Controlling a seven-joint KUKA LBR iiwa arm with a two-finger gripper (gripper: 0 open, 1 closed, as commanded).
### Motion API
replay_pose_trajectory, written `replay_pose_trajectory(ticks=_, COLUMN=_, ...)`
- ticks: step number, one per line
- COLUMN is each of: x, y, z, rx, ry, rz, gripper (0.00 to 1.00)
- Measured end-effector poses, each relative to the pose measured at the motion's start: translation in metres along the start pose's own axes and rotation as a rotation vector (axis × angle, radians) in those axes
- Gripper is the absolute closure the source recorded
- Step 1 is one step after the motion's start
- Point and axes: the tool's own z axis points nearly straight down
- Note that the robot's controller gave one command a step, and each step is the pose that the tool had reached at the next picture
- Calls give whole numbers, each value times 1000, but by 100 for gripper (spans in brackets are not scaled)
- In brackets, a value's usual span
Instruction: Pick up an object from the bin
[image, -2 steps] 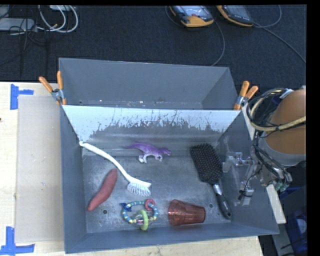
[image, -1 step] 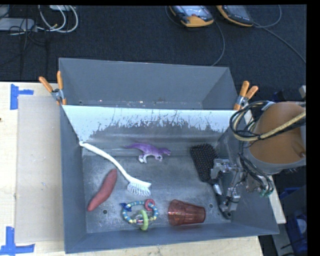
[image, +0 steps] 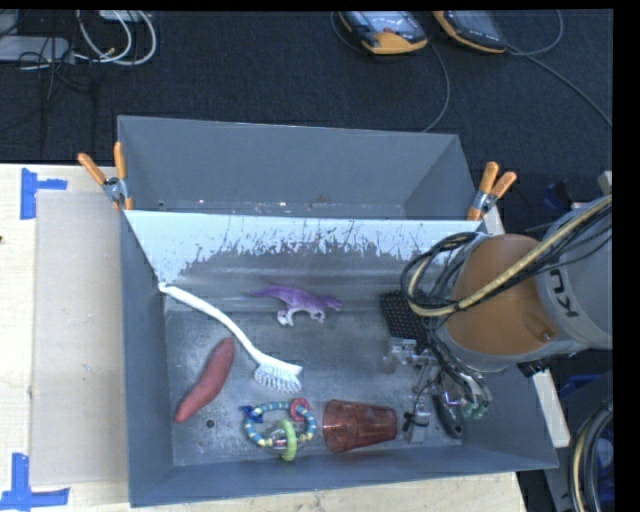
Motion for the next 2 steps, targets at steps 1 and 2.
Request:
replay_pose_trajectory(ticks=1, x=24, y=23, z=15, rx=-1, ry=-4, rz=19, gripper=0)
replay_pose_trajectory(ticks=2, x=12, y=61, z=27, rx=0, ry=-2, rz=36, gripper=0)
